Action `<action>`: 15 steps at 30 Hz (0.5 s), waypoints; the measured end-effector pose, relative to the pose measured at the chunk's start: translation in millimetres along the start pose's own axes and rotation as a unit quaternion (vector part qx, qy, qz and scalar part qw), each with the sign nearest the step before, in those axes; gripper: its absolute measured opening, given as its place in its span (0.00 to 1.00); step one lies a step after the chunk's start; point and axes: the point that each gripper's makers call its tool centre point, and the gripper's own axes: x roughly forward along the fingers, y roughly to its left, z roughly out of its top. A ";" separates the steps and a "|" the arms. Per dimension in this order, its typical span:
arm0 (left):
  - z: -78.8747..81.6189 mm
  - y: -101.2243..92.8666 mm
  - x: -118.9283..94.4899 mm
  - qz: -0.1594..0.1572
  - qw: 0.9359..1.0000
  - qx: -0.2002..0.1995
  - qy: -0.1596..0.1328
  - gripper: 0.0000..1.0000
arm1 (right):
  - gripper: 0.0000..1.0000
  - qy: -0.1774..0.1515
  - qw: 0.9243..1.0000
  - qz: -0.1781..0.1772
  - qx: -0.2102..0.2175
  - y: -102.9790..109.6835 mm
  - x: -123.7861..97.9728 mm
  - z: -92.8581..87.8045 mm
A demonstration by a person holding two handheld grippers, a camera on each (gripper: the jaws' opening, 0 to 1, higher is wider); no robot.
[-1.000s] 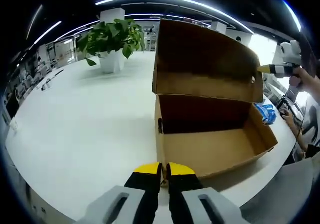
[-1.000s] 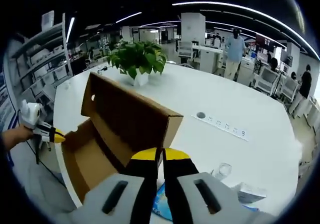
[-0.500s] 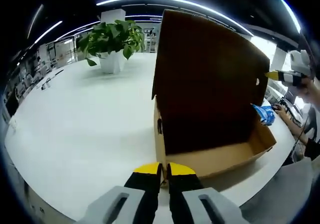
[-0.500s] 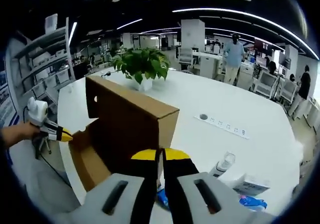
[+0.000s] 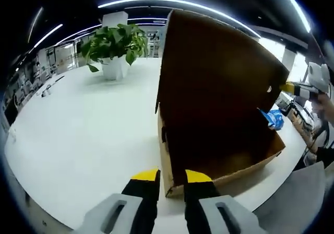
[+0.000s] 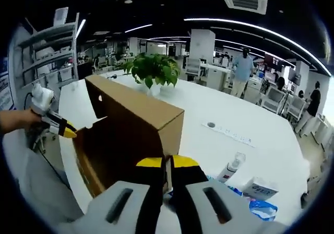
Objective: Operate the shoe box by opening the lid, removing the specified soft item, and placing it in the target area until the item is outside and the box remains undamaged.
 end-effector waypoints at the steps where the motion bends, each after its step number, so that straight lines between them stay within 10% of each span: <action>1: 2.4 0.4 -1.5 0.000 1.000 0.002 -0.002 0.18 | 0.03 -0.001 1.000 0.000 0.001 0.1 -0.6 -1.2; 15: 65.1 -0.1 -28.0 -0.001 0.997 0.047 -0.068 0.25 | 0.04 -0.002 1.000 0.006 -0.004 12.8 -7.4 -18.1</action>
